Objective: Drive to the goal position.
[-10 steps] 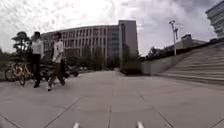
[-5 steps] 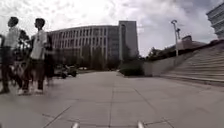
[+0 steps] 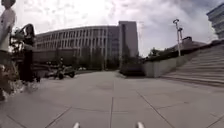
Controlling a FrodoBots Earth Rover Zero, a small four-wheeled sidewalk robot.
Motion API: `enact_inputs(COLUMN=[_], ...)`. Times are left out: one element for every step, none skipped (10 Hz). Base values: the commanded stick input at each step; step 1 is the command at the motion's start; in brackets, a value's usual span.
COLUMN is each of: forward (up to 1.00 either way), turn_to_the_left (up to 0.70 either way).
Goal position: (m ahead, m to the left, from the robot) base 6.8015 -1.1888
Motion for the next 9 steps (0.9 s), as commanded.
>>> enact_inputs(forward=[0.7, 0.7, 0.7, 0.7, 0.7, 0.7, 0.7, 0.7, 0.7], turn_to_the_left=[0.0, 0.0, 0.0, 0.0, 0.0, 0.0, 0.0, 0.0, 0.0])
